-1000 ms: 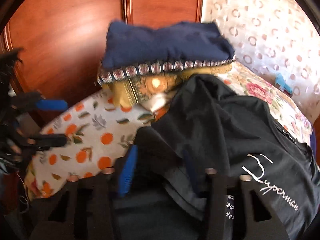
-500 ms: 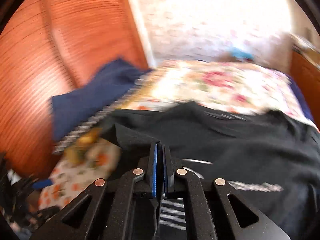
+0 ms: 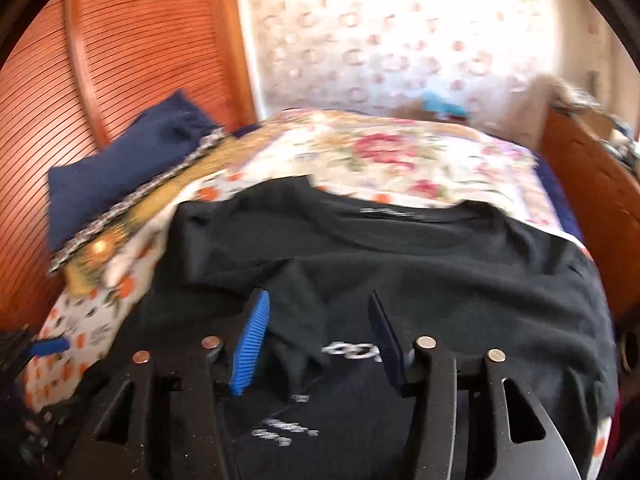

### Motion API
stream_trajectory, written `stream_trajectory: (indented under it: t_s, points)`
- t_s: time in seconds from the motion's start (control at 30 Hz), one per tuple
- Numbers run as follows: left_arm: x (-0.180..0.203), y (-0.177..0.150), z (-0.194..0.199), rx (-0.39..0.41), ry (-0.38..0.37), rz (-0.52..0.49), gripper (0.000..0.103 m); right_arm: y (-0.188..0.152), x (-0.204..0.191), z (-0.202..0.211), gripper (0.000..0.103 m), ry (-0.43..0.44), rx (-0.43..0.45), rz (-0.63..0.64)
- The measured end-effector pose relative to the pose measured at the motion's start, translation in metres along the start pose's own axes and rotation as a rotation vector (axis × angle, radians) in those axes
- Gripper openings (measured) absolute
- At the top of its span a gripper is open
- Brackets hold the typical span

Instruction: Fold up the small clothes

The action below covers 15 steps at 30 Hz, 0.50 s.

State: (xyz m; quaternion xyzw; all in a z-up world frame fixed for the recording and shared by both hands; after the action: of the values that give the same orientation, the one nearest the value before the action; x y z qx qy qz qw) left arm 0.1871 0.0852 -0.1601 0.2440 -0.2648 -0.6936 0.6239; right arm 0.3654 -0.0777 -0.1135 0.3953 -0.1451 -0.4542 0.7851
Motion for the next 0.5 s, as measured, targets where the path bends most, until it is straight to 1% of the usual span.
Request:
stream_trajectory:
  t_s: [0.03,0.1,0.17,0.3,0.33,0.4,0.43,0.47,0.5]
  points:
    - [-0.001,0.001,-0.001,-0.004,-0.004,0.003,0.061,0.001,-0.008,-0.005,0.054,0.023,-0.004,0.023]
    - [-0.003,0.003,-0.003,-0.010,-0.008,0.005,0.059,0.007,-0.018,-0.016,0.054,0.084,-0.013,0.054]
    - [-0.007,0.004,-0.003,-0.007,0.007,0.009,0.059,0.015,-0.031,-0.026,0.054,0.150,-0.023,0.072]
    - [-0.016,0.004,-0.003,-0.004,0.003,0.022,0.059,0.037,-0.050,-0.051,0.054,0.270,-0.051,0.078]
    - [-0.017,0.004,-0.004,-0.005,0.003,0.023,0.059,0.043,-0.054,-0.059,0.054,0.296,-0.064,0.075]
    - [-0.019,0.001,-0.006,-0.012,0.002,0.025,0.059,0.048,-0.061,-0.077,0.054,0.340,-0.116,0.059]
    - [-0.019,0.000,-0.006,-0.015,-0.003,0.025,0.059,0.050,-0.063,-0.086,0.052,0.350,-0.142,0.052]
    - [-0.018,-0.001,-0.007,-0.015,-0.009,0.025,0.059,0.055,-0.064,-0.093,0.046,0.346,-0.154,0.052]
    - [-0.018,-0.001,-0.007,-0.015,-0.015,0.025,0.059,0.059,-0.065,-0.102,0.043,0.342,-0.162,0.057]
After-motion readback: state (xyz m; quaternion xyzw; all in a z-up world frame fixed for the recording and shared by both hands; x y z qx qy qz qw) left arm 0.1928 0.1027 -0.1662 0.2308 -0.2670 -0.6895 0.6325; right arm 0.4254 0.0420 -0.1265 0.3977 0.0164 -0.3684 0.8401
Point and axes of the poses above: each gripper's, at about its wrist camera, not at the fingertips, and z roughly against the way its jaws point, x to its right, y to its top, the point moved 10 cm from there along -z, roughly the way its jaws point, and after that the axes turned 4 degrees about y, right-handed, at the moved point
